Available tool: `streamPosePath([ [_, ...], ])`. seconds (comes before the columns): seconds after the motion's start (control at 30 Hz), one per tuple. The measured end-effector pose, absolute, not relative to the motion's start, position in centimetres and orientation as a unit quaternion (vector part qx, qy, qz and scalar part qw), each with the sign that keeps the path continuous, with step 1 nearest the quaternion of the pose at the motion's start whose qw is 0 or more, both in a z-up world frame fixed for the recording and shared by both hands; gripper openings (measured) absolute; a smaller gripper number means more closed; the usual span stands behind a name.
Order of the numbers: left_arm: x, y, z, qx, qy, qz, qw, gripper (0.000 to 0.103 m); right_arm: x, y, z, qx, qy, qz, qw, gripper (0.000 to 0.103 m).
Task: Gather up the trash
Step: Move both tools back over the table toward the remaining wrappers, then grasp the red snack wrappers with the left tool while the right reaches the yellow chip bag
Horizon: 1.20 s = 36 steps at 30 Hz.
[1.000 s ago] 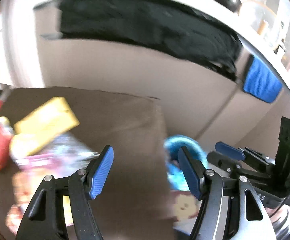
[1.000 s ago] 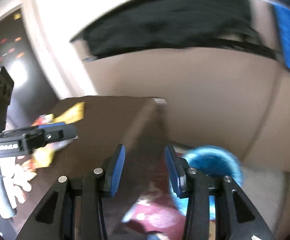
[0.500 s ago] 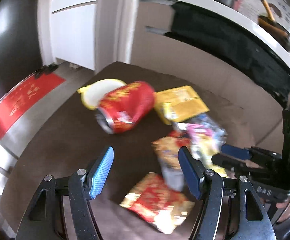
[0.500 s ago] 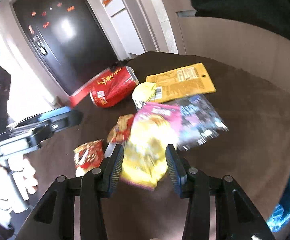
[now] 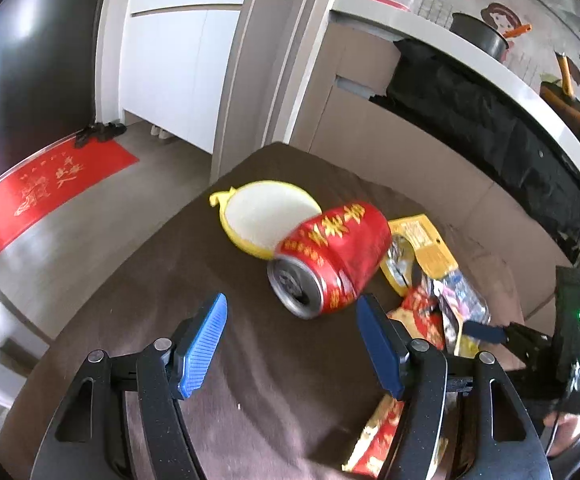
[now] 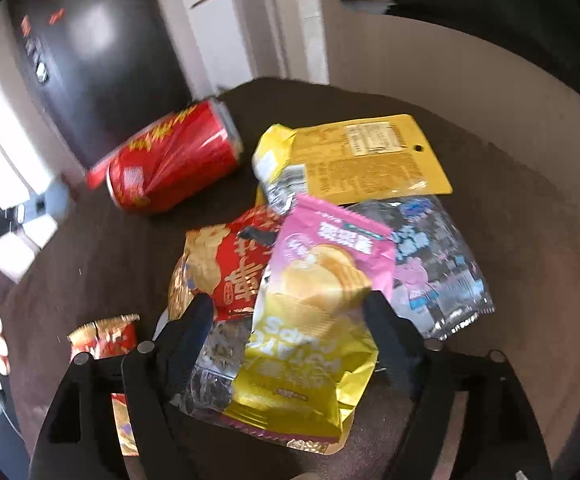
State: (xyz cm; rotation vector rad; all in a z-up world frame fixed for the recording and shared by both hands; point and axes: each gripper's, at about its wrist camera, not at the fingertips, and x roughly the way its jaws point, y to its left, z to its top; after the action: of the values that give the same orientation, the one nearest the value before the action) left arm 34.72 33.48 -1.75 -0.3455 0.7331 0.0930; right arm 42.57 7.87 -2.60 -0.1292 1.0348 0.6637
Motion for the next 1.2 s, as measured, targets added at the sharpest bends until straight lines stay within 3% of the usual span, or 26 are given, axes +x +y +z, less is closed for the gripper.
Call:
streamPosePath([
  [0.03, 35.2, 33.5, -1.8, -0.169, 0.356, 0.042, 0.918, 0.068, 42.5, 7.9, -2.5, -0.068, 0.485, 0.313, 0.814, 0.073],
  [0.1, 36.0, 33.2, -1.6, -0.170, 0.352, 0.034, 0.920, 0.068, 42.3, 7.3, -2.3, -0.065, 0.474, 0.306, 0.823, 0.044],
  [0.17, 37.0, 32.5, -1.2, -0.155, 0.342, 0.021, 0.927, 0.068, 42.4, 6.7, -1.9, -0.062, 0.462, 0.309, 0.829, 0.005],
  [0.2, 37.8, 32.0, -0.8, -0.139, 0.338, 0.009, 0.931, 0.068, 42.3, 6.2, -1.6, -0.060, 0.456, 0.314, 0.831, 0.002],
  [0.47, 45.1, 34.0, -1.9, -0.161, 0.395, -0.008, 0.905, 0.068, 41.6, 1.8, 1.0, -0.031, 0.423, 0.332, 0.842, 0.002],
  [0.7, 45.4, 33.3, -3.8, -0.194, 0.430, -0.033, 0.881, 0.068, 41.3, 0.0, 1.1, -0.040, 0.417, 0.336, 0.844, 0.002],
  [0.8, 44.1, 31.2, -4.1, -0.162, 0.440, -0.050, 0.882, 0.068, 41.5, 0.1, 1.3, -0.042, 0.404, 0.351, 0.844, 0.009],
  [0.83, 43.8, 30.6, -4.2, -0.155, 0.442, -0.054, 0.882, 0.068, 41.8, 0.5, 1.4, -0.041, 0.406, 0.363, 0.838, 0.021],
  [0.87, 43.4, 30.1, -4.3, -0.150, 0.444, -0.059, 0.881, 0.068, 42.0, 0.9, 1.3, -0.041, 0.409, 0.368, 0.834, 0.041],
  [0.9, 43.0, 29.7, -4.3, -0.147, 0.442, -0.061, 0.883, 0.068, 42.7, 1.7, 1.1, -0.043, 0.418, 0.374, 0.827, 0.047],
  [1.2, 38.9, 30.1, -2.0, -0.155, 0.396, -0.022, 0.905, 0.068, 48.7, 4.3, -3.2, 0.019, 0.495, 0.317, 0.809, 0.048],
])
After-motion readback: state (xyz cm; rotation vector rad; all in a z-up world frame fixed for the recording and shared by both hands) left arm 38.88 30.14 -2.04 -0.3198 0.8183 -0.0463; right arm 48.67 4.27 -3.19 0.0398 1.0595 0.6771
